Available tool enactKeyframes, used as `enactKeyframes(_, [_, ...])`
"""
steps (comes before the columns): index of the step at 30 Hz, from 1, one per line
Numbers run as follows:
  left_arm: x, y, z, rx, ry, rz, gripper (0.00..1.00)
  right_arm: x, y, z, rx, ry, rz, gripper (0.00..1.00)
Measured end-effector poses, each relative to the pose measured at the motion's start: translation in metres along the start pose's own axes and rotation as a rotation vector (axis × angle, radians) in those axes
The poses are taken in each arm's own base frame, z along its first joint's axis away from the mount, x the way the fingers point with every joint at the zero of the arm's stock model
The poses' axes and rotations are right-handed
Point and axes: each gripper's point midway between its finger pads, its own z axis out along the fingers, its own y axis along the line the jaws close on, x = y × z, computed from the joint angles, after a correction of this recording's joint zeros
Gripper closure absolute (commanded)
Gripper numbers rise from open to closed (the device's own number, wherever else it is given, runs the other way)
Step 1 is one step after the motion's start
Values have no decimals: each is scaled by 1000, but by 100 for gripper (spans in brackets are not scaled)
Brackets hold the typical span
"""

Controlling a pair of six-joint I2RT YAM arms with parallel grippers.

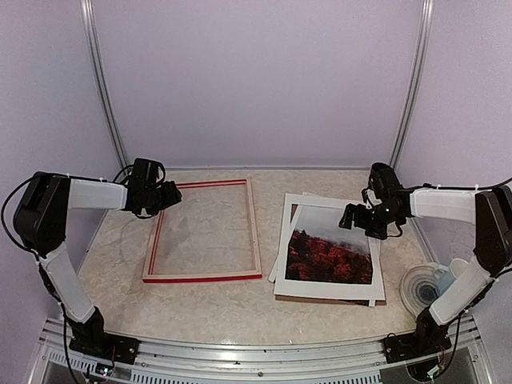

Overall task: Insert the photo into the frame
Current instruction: Pick up the mat board from the photo.

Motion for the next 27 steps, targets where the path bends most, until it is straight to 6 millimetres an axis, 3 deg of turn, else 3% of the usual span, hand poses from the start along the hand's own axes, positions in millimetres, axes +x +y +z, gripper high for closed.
enactKeyframes(2, [3, -22, -4, 54, 3, 26, 18, 4, -3, -2, 4, 5, 9, 1])
enactKeyframes(4, [8, -45, -8, 113, 12, 50, 2, 10, -6, -5, 12, 12, 19, 1])
enactKeyframes(11, [26, -149, -32, 350, 29, 153, 1, 31, -20, -24, 53, 18, 51, 1])
enactKeyframes(14, [43, -192, -41, 445, 47, 200, 1, 43, -27, -31, 65, 28, 69, 1])
enactKeyframes(19, [91, -239, -41, 538, 125, 271, 1, 66, -41, -37, 104, 59, 94, 1])
enactKeyframes(27, [161, -277, -37, 619, 250, 351, 1, 88, -57, -43, 153, 88, 112, 1])
